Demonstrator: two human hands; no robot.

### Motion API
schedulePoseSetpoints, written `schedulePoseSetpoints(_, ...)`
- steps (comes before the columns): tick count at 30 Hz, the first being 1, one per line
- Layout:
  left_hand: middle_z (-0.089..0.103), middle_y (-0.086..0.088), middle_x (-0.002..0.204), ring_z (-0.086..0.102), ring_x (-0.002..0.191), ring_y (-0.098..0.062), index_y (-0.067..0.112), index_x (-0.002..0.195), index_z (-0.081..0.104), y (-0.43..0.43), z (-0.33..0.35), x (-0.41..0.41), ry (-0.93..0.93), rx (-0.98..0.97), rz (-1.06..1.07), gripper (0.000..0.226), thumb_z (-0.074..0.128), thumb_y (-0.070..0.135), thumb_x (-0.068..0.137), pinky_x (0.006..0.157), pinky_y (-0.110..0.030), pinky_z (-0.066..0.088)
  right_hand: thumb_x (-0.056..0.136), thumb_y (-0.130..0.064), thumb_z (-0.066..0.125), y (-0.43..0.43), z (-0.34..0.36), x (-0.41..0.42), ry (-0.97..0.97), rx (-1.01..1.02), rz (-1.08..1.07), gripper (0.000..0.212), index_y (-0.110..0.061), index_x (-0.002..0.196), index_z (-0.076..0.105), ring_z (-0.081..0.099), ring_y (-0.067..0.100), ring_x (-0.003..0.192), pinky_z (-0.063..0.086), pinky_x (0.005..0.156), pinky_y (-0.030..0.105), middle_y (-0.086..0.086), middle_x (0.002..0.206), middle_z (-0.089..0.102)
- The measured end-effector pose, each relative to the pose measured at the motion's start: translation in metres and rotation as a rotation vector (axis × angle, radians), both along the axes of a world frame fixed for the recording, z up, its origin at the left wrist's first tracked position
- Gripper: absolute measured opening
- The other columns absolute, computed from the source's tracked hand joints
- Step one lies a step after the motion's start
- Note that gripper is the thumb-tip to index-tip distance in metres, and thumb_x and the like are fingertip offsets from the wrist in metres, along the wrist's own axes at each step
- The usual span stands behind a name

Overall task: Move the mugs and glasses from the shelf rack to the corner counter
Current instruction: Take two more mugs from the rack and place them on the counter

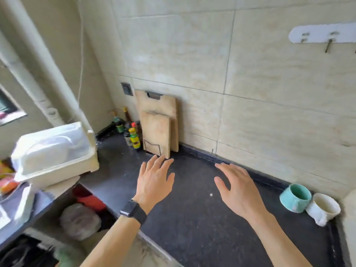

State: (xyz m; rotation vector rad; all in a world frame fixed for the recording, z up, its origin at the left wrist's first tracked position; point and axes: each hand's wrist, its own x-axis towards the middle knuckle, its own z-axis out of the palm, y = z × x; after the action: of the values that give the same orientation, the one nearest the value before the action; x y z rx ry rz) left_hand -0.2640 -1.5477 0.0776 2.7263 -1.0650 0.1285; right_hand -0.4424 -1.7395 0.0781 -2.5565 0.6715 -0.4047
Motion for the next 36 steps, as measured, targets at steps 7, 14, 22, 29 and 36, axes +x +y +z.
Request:
schedulePoseSetpoints(7, 0.037, 0.005, 0.157, 0.025, 0.149, -0.022, 0.036, 0.147, 0.040, 0.193, 0.034, -0.028, -0.069, 0.013, 0.409, 0.053, 0.048, 0.046, 0.095, 0.119, -0.048, 0.023, 0.099, -0.040, 0.050, 0.127, 0.033, 0.076, -0.106, -0.066, 0.432, 0.046, -0.030, 0.144, 0.051, 0.036, 0.016, 0.142, 0.030, 0.115, 0.033, -0.009, 0.147, 0.053)
schedulePoseSetpoints(14, 0.036, 0.002, 0.158, 0.022, 0.150, -0.026, 0.038, 0.146, 0.040, 0.415, 0.077, -0.108, -0.130, 0.052, 0.860, 0.050, 0.045, 0.046, 0.097, 0.121, -0.049, 0.017, 0.096, -0.040, 0.055, 0.335, 0.089, 0.115, -0.239, -0.154, 0.867, 0.044, -0.029, 0.138, 0.057, 0.047, 0.017, 0.134, 0.039, 0.109, 0.036, -0.008, 0.139, 0.060)
schedulePoseSetpoints(22, 0.037, 0.003, 0.157, 0.021, 0.149, -0.024, 0.039, 0.143, 0.044, 0.629, 0.119, -0.216, -0.196, 0.041, 1.216, 0.047, 0.048, 0.045, 0.096, 0.120, -0.050, 0.016, 0.098, -0.042, 0.050, 0.580, 0.126, 0.099, -0.315, -0.211, 1.208, 0.045, -0.032, 0.141, 0.052, 0.044, 0.019, 0.135, 0.035, 0.112, 0.037, -0.009, 0.141, 0.058)
schedulePoseSetpoints(29, 0.037, 0.002, 0.156, 0.022, 0.148, -0.023, 0.038, 0.144, 0.042, 0.798, 0.147, -0.282, -0.224, 0.084, 1.376, 0.049, 0.047, 0.047, 0.096, 0.121, -0.050, 0.015, 0.099, -0.046, 0.046, 0.770, 0.140, 0.067, -0.328, -0.197, 1.354, 0.047, -0.034, 0.145, 0.046, 0.037, 0.016, 0.140, 0.033, 0.114, 0.036, -0.012, 0.146, 0.052)
schedulePoseSetpoints(36, 0.038, 0.000, 0.156, 0.023, 0.149, -0.022, 0.037, 0.144, 0.042, 0.919, 0.167, -0.302, -0.206, 0.078, 1.467, 0.048, 0.046, 0.045, 0.097, 0.121, -0.051, 0.015, 0.099, -0.047, 0.045, 0.902, 0.159, 0.056, -0.382, -0.177, 1.411, 0.046, -0.034, 0.142, 0.048, 0.041, 0.016, 0.138, 0.039, 0.109, 0.037, -0.013, 0.140, 0.057)
